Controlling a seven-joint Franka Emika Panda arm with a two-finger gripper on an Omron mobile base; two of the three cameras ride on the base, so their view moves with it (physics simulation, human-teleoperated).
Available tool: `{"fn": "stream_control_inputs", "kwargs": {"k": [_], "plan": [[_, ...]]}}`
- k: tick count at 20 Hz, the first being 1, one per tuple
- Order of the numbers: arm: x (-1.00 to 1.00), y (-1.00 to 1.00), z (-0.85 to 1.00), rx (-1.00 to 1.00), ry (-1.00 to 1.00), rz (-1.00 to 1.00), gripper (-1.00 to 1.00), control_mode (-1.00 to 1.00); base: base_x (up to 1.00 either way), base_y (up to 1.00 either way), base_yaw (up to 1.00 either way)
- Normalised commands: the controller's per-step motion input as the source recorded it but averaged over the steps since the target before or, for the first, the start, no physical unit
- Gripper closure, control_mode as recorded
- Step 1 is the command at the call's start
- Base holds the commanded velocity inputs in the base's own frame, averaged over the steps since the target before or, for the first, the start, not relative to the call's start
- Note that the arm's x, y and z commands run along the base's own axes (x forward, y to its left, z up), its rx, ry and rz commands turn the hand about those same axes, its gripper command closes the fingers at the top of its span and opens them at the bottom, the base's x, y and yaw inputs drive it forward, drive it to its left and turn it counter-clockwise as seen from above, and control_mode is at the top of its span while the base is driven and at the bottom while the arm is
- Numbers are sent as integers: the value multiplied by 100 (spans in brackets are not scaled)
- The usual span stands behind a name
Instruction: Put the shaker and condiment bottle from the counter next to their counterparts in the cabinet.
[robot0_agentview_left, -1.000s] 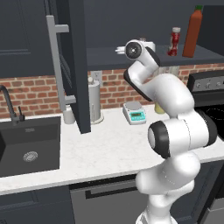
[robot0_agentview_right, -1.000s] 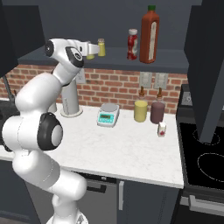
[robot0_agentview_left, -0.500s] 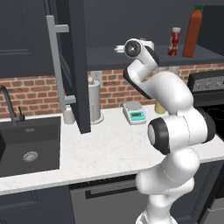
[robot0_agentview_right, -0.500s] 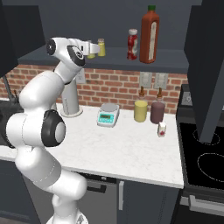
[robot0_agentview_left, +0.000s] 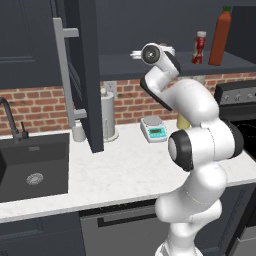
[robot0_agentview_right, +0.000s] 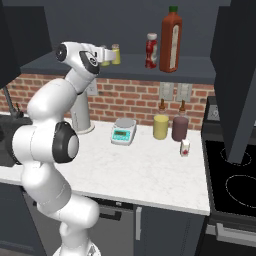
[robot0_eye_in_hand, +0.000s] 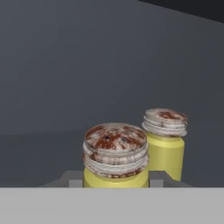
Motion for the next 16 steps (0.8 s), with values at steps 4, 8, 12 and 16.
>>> {"fn": "stream_control_inputs", "kwargs": {"k": [4,8,12,16], "plan": [[23,0,-33,1,-8,0,100,-100,0,0,0],[29,-1,-33,1,-10,0,100,-100,0,0,0],[22,-1,-23,2,-6,0,100,-100,0,0,0],[10,0,-12,2,-1,1,100,-100,0,0,0]]}}
